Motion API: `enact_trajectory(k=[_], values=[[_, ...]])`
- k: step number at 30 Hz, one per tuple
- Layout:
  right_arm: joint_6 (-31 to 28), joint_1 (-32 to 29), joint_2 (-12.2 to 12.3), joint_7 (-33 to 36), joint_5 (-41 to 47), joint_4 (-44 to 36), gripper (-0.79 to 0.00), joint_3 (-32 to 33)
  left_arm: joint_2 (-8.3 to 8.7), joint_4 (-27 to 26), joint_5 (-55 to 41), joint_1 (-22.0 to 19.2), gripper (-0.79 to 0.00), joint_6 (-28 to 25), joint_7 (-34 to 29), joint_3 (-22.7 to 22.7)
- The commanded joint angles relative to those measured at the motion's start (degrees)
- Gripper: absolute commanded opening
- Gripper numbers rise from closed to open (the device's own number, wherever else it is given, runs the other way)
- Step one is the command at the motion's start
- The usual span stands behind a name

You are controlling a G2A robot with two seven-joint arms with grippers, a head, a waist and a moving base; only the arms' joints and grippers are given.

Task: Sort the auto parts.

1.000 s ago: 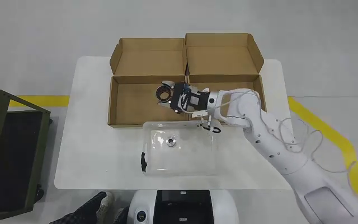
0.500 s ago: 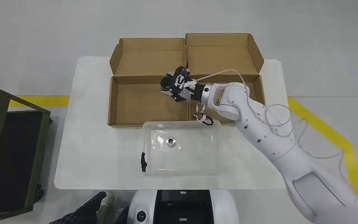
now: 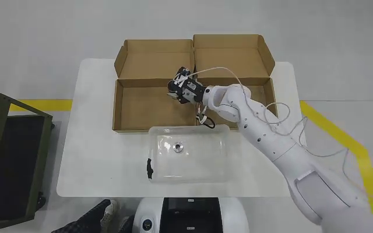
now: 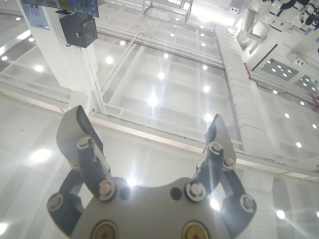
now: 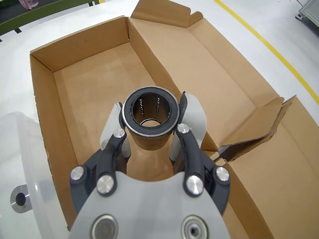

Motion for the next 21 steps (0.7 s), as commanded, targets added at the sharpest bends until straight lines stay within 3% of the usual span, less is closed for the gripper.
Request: enact_trajectory(k=[1, 7, 8, 15, 21], values=[[0.2, 0.1, -0.4, 0.5, 0.1, 0.7, -0.785, -0.2, 0.00, 0.0, 0.0, 0.0, 0.000, 0.0, 0.0, 0.0], [-0.2, 0.2, -1.5, 1.5, 0.4, 3.1, -0.779, -0.5, 0.00, 0.0, 0.0, 0.0, 0.000, 0.0, 0.0, 0.0], [-0.3, 0.2, -1.6, 1.6, 0.4, 3.5, -0.723, -0.5, 0.00, 0.0, 0.0, 0.0, 0.000, 0.0, 0.0, 0.0], [0.4, 0.5, -2.6, 2.1, -0.4, 5.4, -0.613, -0.4, 0.00, 0.0, 0.0, 0.0, 0.000, 0.0, 0.0, 0.0], [0.7, 0.4, -3.4, 2.0, -1.0, 7.0, -0.600, -0.3, 0.00, 0.0, 0.0, 0.0, 0.000, 0.0, 0.0, 0.0]])
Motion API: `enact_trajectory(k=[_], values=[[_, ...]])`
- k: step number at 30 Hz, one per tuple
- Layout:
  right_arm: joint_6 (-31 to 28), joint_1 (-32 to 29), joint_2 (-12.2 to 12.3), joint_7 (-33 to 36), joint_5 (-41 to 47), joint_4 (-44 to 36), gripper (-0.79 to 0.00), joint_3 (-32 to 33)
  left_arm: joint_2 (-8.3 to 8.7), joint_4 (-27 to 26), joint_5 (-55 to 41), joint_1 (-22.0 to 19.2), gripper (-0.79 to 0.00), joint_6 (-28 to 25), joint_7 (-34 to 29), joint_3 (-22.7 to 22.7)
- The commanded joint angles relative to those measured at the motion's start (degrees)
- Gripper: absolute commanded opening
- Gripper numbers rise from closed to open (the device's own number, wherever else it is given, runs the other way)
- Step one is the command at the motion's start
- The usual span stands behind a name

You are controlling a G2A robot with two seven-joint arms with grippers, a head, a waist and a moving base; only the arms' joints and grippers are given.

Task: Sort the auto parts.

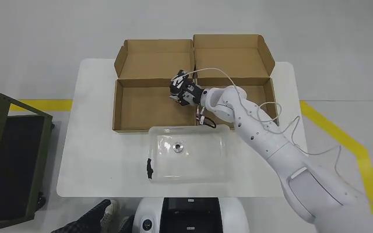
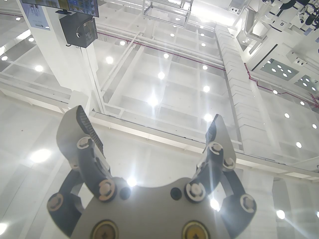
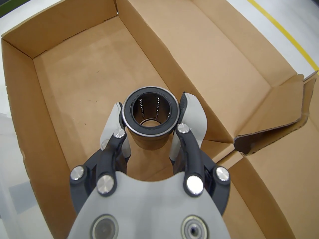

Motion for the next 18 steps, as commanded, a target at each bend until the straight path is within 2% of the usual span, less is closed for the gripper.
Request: enact_trajectory(k=[1, 5, 12, 14, 16, 18], values=[[0.1, -0.1, -0.2, 0.1, -0.3, 0.4, -0.591, 0.0, 0.00, 0.0, 0.0, 0.0, 0.000, 0.0, 0.0, 0.0], [0.0, -0.1, -0.7, 0.1, -0.8, 1.0, -0.517, 0.0, 0.00, 0.0, 0.0, 0.0, 0.000, 0.0, 0.0, 0.0], [-0.3, -0.2, -1.4, -0.1, -1.6, 2.1, -0.456, 0.4, 0.00, 0.0, 0.0, 0.0, 0.000, 0.0, 0.0, 0.0], [-0.3, -0.3, -1.5, 0.0, -1.8, 2.3, -0.400, 0.4, 0.00, 0.0, 0.0, 0.0, 0.000, 0.0, 0.0, 0.0], [-0.4, -0.4, -1.7, 0.0, -2.0, 2.3, -0.256, 0.6, 0.00, 0.0, 0.0, 0.0, 0.000, 0.0, 0.0, 0.0], [-0.7, -0.6, -1.8, -0.1, -2.2, 2.3, -0.206, 0.8, 0.00, 0.0, 0.0, 0.0, 0.000, 0.0, 0.0, 0.0]])
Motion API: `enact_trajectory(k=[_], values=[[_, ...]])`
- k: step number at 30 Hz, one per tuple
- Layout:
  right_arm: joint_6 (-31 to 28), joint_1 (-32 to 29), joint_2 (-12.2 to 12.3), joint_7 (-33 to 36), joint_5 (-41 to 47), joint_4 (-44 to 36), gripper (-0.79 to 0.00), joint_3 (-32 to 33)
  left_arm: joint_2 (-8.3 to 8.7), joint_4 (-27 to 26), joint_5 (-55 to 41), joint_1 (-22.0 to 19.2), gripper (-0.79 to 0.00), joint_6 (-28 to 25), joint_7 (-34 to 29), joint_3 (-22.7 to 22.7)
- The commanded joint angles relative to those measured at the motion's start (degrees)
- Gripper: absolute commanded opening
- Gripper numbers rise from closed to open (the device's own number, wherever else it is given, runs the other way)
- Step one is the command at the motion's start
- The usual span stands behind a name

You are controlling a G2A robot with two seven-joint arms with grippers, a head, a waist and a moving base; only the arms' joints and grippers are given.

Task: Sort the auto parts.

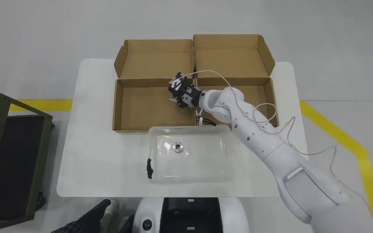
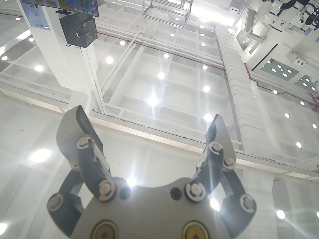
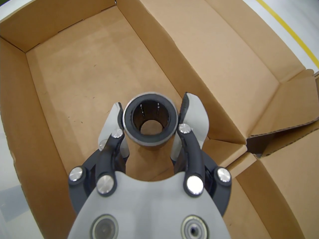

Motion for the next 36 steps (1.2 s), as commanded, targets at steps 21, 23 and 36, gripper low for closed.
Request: enact_trajectory(k=[21, 23, 36], values=[[-5.1, -8.1, 2.9, 4.5, -8.0, -25.2, -0.006, 5.5, 0.00, 0.0, 0.0, 0.0, 0.000, 0.0, 0.0, 0.0], [-5.9, -9.7, 3.4, 5.6, -9.0, -28.6, -0.006, 6.0, 0.00, 0.0, 0.0, 0.0, 0.000, 0.0, 0.0, 0.0], [-13.6, -20.0, 6.4, 11.1, -12.3, -43.8, -0.015, 10.3, 0.00, 0.0, 0.0, 0.0, 0.000, 0.0, 0.0, 0.0]])
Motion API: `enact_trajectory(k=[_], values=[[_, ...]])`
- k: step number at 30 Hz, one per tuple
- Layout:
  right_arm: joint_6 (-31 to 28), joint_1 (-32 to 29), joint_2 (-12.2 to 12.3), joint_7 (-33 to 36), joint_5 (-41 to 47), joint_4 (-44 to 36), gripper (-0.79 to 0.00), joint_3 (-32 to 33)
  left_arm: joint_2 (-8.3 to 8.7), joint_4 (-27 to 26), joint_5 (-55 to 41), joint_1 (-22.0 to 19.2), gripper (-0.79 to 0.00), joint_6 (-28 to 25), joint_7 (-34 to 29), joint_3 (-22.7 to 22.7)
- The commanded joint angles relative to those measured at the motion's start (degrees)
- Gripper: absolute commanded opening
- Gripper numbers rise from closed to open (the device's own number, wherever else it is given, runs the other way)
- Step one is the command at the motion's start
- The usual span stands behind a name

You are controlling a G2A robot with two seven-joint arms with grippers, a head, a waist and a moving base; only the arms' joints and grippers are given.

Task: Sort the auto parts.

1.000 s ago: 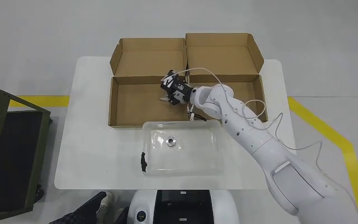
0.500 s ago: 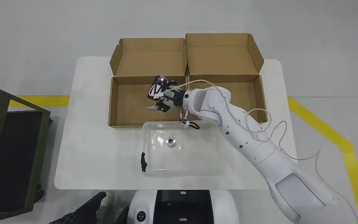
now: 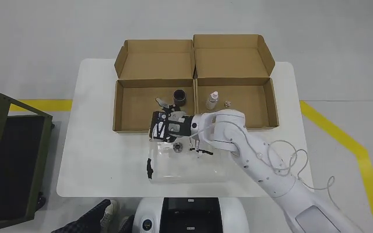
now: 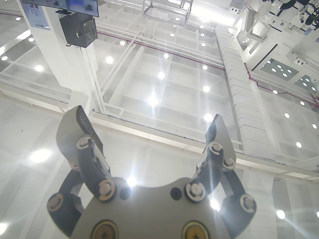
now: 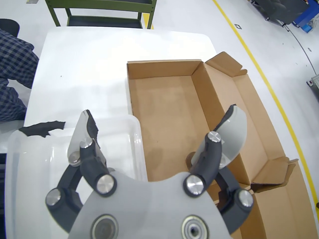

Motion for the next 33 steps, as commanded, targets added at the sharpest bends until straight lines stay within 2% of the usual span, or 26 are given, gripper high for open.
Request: enact_trajectory(k=[1, 10, 16, 33], values=[[-1.3, -1.1, 0.3, 0.6, -0.2, -1.1, -0.015, 0.3, 0.00, 0.0, 0.0, 0.0, 0.000, 0.0, 0.0, 0.0], [-7.8, -4.8, 1.6, 4.0, -1.1, -3.9, -0.034, 0.5, 0.00, 0.0, 0.0, 0.0, 0.000, 0.0, 0.0, 0.0], [-10.8, -6.8, 2.4, 4.7, -2.1, -3.8, -0.003, 0.7, 0.00, 0.0, 0.0, 0.0, 0.000, 0.0, 0.0, 0.0], [-13.2, -9.5, 4.1, 6.1, -4.5, -2.0, -0.065, 2.9, 0.00, 0.0, 0.0, 0.0, 0.000, 0.0, 0.0, 0.0]])
